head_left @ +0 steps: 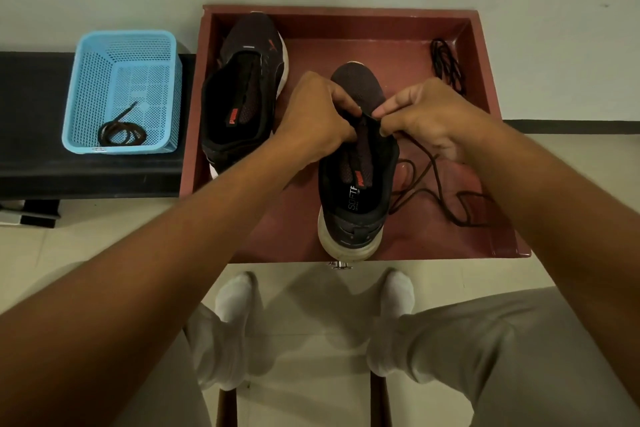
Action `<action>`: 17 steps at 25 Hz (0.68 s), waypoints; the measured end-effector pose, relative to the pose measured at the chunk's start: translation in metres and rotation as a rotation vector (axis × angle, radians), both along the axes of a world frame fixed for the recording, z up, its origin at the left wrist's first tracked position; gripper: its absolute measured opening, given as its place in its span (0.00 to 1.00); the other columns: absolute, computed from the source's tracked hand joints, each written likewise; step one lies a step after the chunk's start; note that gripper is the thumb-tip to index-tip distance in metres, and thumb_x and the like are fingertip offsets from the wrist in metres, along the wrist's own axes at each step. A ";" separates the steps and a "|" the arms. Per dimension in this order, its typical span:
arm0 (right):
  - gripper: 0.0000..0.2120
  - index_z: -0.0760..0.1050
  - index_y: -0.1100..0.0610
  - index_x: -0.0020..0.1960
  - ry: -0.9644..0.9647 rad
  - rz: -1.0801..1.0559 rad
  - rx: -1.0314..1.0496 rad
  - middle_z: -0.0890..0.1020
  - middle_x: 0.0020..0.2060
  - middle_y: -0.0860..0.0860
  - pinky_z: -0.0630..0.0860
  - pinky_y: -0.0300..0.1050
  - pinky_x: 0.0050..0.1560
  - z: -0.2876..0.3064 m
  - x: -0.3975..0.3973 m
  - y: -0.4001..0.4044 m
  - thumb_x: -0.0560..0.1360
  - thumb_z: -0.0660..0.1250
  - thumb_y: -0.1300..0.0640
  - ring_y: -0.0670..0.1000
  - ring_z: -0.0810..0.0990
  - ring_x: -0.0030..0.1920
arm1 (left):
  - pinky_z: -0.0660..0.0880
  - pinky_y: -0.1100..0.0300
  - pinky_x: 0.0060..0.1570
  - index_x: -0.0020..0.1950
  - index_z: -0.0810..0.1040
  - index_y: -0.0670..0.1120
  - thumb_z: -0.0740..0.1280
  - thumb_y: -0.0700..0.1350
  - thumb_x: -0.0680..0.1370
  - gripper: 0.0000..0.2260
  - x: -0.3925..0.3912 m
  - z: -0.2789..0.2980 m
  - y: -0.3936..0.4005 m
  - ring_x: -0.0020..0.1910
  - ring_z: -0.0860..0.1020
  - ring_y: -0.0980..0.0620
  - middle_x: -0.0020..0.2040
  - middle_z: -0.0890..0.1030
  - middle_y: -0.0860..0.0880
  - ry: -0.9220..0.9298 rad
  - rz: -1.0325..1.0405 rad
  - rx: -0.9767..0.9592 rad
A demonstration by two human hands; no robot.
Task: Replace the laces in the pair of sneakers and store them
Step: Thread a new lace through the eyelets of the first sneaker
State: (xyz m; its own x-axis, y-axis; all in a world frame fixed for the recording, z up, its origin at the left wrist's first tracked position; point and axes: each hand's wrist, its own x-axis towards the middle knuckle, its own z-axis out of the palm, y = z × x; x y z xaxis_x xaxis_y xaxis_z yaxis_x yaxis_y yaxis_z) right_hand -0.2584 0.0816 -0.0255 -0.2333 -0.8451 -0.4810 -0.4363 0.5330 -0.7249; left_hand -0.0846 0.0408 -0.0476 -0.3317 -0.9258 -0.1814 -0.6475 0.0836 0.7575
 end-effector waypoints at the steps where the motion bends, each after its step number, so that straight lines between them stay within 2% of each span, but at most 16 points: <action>1: 0.14 0.85 0.63 0.53 -0.036 -0.014 0.009 0.86 0.43 0.56 0.81 0.34 0.42 -0.002 -0.001 0.000 0.70 0.72 0.72 0.49 0.83 0.43 | 0.73 0.77 0.37 0.49 0.89 0.50 0.83 0.39 0.65 0.15 -0.001 -0.001 0.000 0.42 0.81 0.60 0.46 0.86 0.54 -0.014 0.005 -0.013; 3: 0.14 0.84 0.64 0.54 -0.099 -0.036 0.027 0.86 0.45 0.59 0.82 0.38 0.46 -0.004 -0.004 -0.001 0.70 0.71 0.74 0.51 0.83 0.44 | 0.81 0.65 0.42 0.45 0.88 0.52 0.84 0.41 0.63 0.13 -0.003 -0.002 0.001 0.42 0.83 0.58 0.45 0.86 0.54 -0.019 0.011 -0.043; 5: 0.14 0.84 0.65 0.54 -0.167 -0.065 0.054 0.86 0.43 0.59 0.82 0.44 0.52 -0.005 -0.007 -0.003 0.70 0.70 0.75 0.52 0.83 0.44 | 0.82 0.56 0.44 0.41 0.87 0.54 0.86 0.46 0.62 0.12 -0.006 -0.001 0.002 0.45 0.82 0.54 0.48 0.84 0.52 -0.055 0.009 -0.111; 7: 0.14 0.84 0.65 0.54 -0.241 -0.081 0.082 0.85 0.39 0.57 0.82 0.42 0.49 -0.004 -0.010 -0.002 0.71 0.70 0.75 0.51 0.83 0.42 | 0.78 0.55 0.47 0.40 0.86 0.54 0.86 0.50 0.61 0.13 -0.010 0.000 0.004 0.54 0.77 0.51 0.54 0.77 0.51 -0.134 -0.001 -0.192; 9: 0.15 0.83 0.65 0.55 -0.284 -0.076 0.096 0.85 0.37 0.55 0.82 0.39 0.46 -0.004 -0.013 -0.002 0.72 0.69 0.75 0.48 0.83 0.40 | 0.76 0.53 0.52 0.42 0.86 0.53 0.84 0.51 0.63 0.12 -0.014 0.001 0.008 0.58 0.71 0.51 0.56 0.72 0.52 -0.178 -0.037 -0.248; 14: 0.14 0.83 0.65 0.56 -0.324 -0.077 0.108 0.86 0.41 0.56 0.83 0.38 0.47 -0.005 -0.015 -0.002 0.73 0.70 0.74 0.48 0.85 0.42 | 0.76 0.53 0.53 0.43 0.86 0.49 0.79 0.47 0.71 0.04 -0.017 -0.004 0.011 0.58 0.71 0.50 0.56 0.74 0.51 -0.154 -0.058 -0.331; 17: 0.13 0.82 0.65 0.56 -0.328 -0.099 0.115 0.86 0.41 0.55 0.82 0.37 0.41 -0.003 -0.012 -0.002 0.73 0.71 0.73 0.47 0.84 0.41 | 0.73 0.57 0.52 0.43 0.86 0.48 0.77 0.45 0.74 0.02 -0.017 -0.004 0.009 0.56 0.72 0.51 0.55 0.74 0.51 -0.136 -0.069 -0.343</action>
State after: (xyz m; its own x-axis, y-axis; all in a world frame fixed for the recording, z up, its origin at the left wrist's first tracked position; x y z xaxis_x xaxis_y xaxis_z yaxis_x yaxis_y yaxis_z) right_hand -0.2707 0.0798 -0.0283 -0.1285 -0.7622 -0.6344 -0.1323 0.6472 -0.7508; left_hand -0.1011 0.0495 -0.0514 -0.3897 -0.9167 0.0885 -0.7239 0.3643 0.5858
